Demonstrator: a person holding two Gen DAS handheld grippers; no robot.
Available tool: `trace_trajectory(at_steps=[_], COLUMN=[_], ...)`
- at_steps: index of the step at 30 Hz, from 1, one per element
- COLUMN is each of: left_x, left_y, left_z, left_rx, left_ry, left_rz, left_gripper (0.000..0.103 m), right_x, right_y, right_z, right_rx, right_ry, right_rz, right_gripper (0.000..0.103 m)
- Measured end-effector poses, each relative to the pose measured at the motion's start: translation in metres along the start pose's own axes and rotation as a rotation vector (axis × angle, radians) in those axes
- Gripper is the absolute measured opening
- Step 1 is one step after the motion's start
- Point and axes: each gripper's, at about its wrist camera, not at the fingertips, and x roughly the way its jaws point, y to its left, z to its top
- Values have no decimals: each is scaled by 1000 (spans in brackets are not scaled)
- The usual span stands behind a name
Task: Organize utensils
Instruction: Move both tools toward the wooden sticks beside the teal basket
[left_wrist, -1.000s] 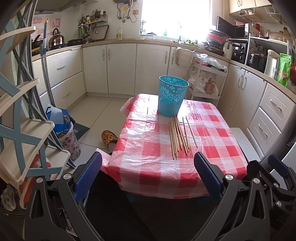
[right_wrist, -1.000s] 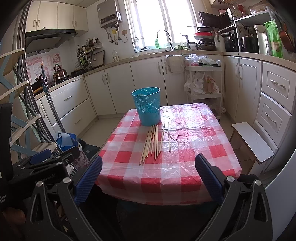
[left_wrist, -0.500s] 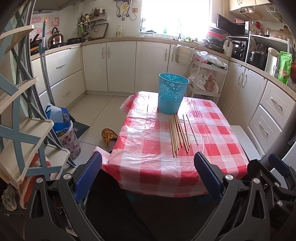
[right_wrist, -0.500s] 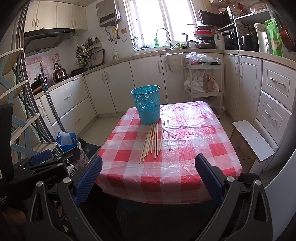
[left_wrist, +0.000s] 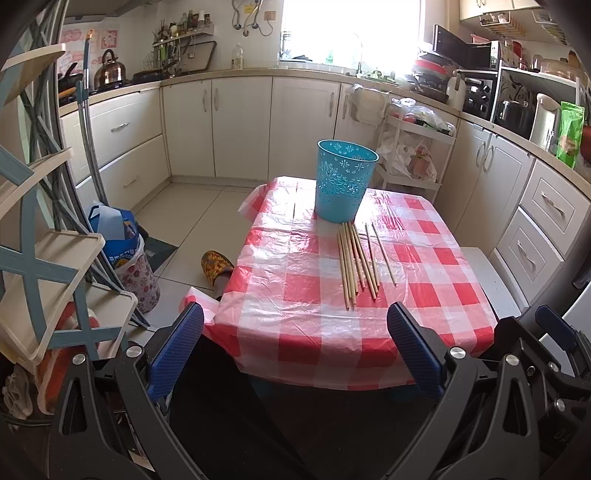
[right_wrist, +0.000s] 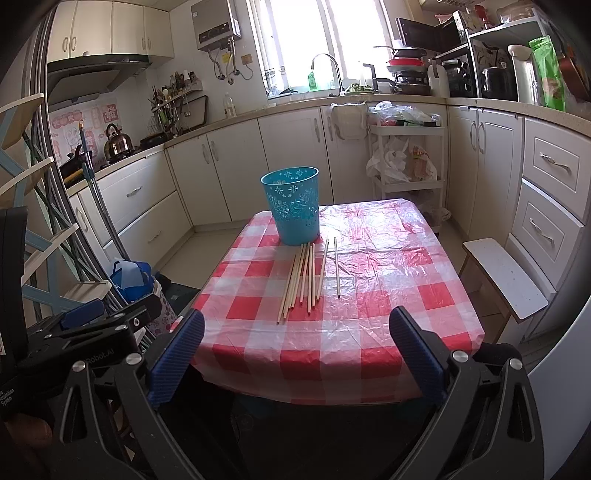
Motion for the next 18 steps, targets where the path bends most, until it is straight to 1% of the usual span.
trace_trajectory(at_steps=[15, 18], left_x=[4, 8], left_y=[0, 1], left_z=[-2, -4], left_rx=[-2, -3], left_ry=[9, 22], left_rz=[0, 1], left_gripper=[96, 96], right_x=[1, 5], right_y=[0, 1], right_z=[-1, -1], right_rx=[0, -7], right_ry=[2, 16], right_rz=[-1, -11], right_gripper=[96, 96])
